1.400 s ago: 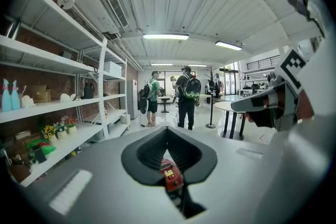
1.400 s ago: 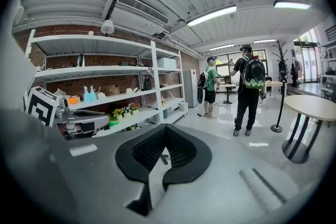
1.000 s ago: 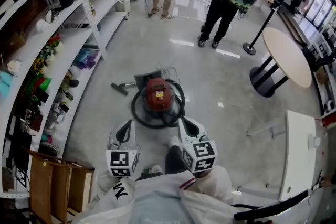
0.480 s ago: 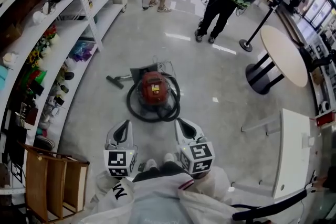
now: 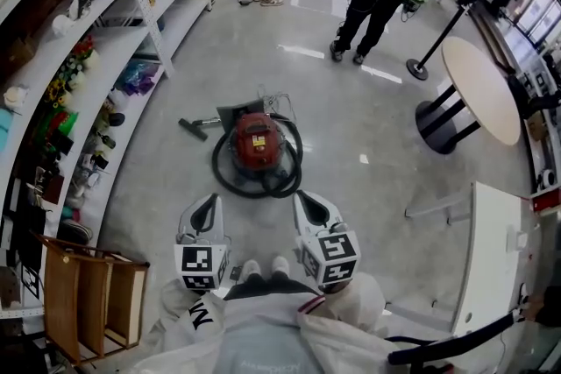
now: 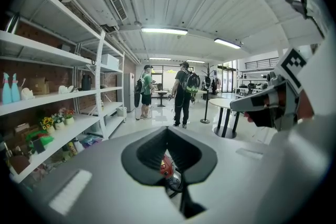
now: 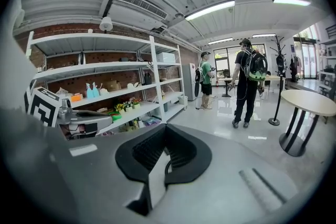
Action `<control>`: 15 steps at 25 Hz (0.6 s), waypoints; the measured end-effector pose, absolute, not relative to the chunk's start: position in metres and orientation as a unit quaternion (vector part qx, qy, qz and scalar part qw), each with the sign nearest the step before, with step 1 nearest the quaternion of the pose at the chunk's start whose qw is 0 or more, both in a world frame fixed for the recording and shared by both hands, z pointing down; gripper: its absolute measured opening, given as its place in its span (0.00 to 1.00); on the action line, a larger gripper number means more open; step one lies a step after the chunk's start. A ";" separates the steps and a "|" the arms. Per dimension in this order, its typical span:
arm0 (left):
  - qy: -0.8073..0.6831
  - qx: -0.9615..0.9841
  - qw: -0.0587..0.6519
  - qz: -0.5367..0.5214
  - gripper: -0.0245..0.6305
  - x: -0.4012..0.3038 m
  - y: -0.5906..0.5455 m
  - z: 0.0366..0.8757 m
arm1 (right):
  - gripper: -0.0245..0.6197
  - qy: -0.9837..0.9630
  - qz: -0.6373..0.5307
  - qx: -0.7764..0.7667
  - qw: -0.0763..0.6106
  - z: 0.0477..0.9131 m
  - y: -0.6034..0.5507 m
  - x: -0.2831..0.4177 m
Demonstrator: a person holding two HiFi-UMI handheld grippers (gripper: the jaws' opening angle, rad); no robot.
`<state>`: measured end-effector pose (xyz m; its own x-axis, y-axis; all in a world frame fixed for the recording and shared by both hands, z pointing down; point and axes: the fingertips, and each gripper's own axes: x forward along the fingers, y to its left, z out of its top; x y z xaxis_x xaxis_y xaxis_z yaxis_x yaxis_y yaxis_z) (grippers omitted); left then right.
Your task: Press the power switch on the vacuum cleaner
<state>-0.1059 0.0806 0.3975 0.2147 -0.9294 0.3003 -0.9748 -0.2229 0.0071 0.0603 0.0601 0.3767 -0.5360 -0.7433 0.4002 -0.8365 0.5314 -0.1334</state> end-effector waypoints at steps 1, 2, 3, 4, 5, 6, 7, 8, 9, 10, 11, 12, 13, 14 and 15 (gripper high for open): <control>-0.617 0.772 0.097 0.118 0.04 -0.104 0.078 0.398 | 0.04 -0.863 0.156 0.456 0.147 0.376 0.057 0.062; -0.618 0.771 0.098 0.120 0.04 -0.101 0.074 0.398 | 0.04 -0.865 0.157 0.454 0.147 0.376 0.054 0.064; -0.620 0.769 0.098 0.121 0.04 -0.098 0.071 0.399 | 0.04 -0.865 0.158 0.452 0.147 0.377 0.052 0.066; -0.621 0.769 0.097 0.120 0.04 -0.095 0.068 0.398 | 0.04 -0.866 0.160 0.450 0.148 0.378 0.050 0.068; -0.621 0.769 0.095 0.118 0.04 -0.092 0.065 0.396 | 0.04 -0.867 0.161 0.448 0.148 0.379 0.049 0.070; -0.621 0.769 0.092 0.117 0.04 -0.089 0.061 0.394 | 0.04 -0.867 0.162 0.447 0.147 0.380 0.048 0.072; -0.622 0.769 0.089 0.117 0.04 -0.086 0.058 0.392 | 0.04 -0.868 0.162 0.446 0.146 0.379 0.045 0.074; -0.622 0.770 0.086 0.117 0.04 -0.084 0.055 0.389 | 0.04 -0.868 0.162 0.446 0.145 0.379 0.042 0.076; -0.621 0.770 0.084 0.117 0.04 -0.080 0.052 0.386 | 0.04 -0.868 0.164 0.446 0.145 0.378 0.040 0.079; -0.619 0.772 0.082 0.116 0.04 -0.076 0.050 0.384 | 0.04 -0.867 0.165 0.447 0.145 0.379 0.038 0.082; -0.618 0.774 0.080 0.116 0.04 -0.073 0.048 0.382 | 0.04 -0.867 0.166 0.446 0.145 0.379 0.036 0.084; -0.617 0.774 0.077 0.117 0.04 -0.071 0.046 0.381 | 0.04 -0.868 0.168 0.445 0.145 0.380 0.035 0.084; -0.618 0.774 0.073 0.119 0.04 -0.070 0.046 0.379 | 0.04 -0.869 0.169 0.442 0.144 0.380 0.033 0.083; -0.620 0.772 0.069 0.121 0.04 -0.070 0.045 0.377 | 0.04 -0.871 0.170 0.439 0.143 0.380 0.032 0.082; -0.622 0.771 0.067 0.121 0.04 -0.070 0.045 0.375 | 0.04 -0.872 0.170 0.436 0.142 0.380 0.031 0.080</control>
<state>-0.0701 0.0445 0.3755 0.1973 -0.9423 0.2706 -0.9749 -0.2177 -0.0472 0.0804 0.0307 0.3801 -0.5791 -0.7123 0.3966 -0.8090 0.5621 -0.1718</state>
